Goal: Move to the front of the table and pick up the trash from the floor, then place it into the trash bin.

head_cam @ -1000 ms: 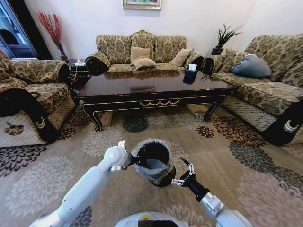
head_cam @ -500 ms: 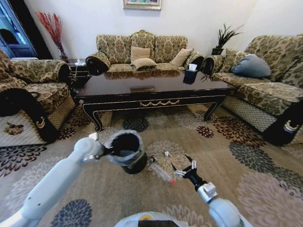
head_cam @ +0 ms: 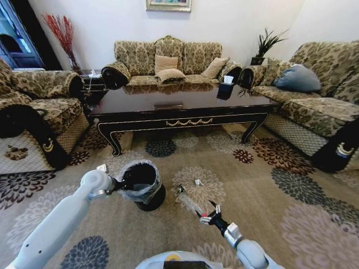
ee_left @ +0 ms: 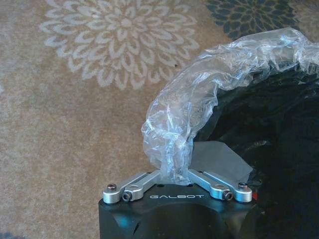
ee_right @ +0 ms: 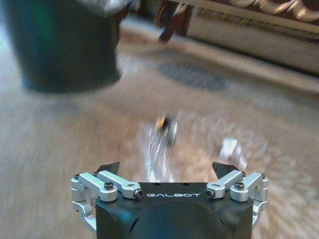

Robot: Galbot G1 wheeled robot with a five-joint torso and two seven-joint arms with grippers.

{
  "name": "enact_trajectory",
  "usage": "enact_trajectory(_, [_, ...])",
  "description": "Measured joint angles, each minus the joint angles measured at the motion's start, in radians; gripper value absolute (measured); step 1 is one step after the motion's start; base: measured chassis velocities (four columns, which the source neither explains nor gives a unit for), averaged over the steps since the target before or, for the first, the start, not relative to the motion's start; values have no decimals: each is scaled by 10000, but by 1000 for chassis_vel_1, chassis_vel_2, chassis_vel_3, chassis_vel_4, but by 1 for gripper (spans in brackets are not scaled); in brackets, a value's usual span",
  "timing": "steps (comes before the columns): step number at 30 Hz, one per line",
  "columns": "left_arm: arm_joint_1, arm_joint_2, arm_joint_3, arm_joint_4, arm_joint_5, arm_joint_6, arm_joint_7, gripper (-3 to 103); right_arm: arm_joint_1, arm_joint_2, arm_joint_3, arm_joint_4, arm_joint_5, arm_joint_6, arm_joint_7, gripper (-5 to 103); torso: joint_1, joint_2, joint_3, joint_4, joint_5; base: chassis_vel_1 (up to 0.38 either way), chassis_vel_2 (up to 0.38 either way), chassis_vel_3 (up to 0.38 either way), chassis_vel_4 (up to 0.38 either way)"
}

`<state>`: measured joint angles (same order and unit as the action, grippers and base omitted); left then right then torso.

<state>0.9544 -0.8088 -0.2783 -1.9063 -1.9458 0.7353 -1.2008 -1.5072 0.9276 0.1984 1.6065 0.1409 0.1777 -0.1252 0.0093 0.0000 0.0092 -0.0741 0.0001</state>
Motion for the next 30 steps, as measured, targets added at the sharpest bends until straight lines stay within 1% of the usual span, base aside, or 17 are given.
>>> enact_trajectory(1, [33,-41,12,-45,27,0,2,0,124,-31,-145,-448,-365,194,-151,100,0,0,0,-2,-3,0,0,0,0])
enact_trajectory(2, [33,-41,12,-45,27,0,2,0,124,-31,-145,-448,-365,194,-151,100,0,0,0,-2,-3,0,0,0,0])
enact_trajectory(6, [48,-111,58,-85,60,0,2,0,552,76,-529,-1330,-1033,554,-274,100,0,0,0,-1,-1,0,0,0,0])
enact_trajectory(9, [15,-136,89,-95,71,0,2,0,804,138,-681,-1634,-1104,616,-275,100,1,0,0,-1,-1,0,0,0,0])
enact_trajectory(10, [3,-145,105,-110,71,0,2,0,990,169,-763,-1815,-1105,631,-267,103,0,0,0,-1,0,0,0,0,0])
enact_trajectory(11, [1,-147,113,-122,70,0,2,0,1072,180,-796,-1895,-1105,638,-264,100,0,0,0,0,-1,0,0,0,0])
enact_trajectory(16, [21,-170,128,-141,73,0,1,0,1544,285,-964,-2450,-1109,691,-225,99,0,0,0,0,-2,0,0,0,0])
enact_trajectory(17, [29,-174,129,-141,80,0,1,0,1626,314,-999,-2569,-1137,704,-194,97,1,0,0,0,-2,0,0,0,0])
enact_trajectory(20, [38,-176,136,-141,94,0,-1,0,1772,385,-1098,-2825,-1223,710,-47,97,0,0,0,0,-2,0,0,0,0])
enact_trajectory(24, [8,-181,137,-141,80,0,-3,0,1958,521,-1206,-3198,-1345,711,53,77,0,0,0,0,-1,0,0,0,0])
enact_trajectory(26, [2,-181,138,-141,76,0,-3,0,1975,529,-1214,-3233,-1359,711,58,77,1,0,0,0,-1,0,0,0,0])
enact_trajectory(30, [-6,-190,134,-155,62,0,-5,0,2068,547,-1264,-3403,-1401,727,122,54,1,0,0,-1,-1,0,0,0,0])
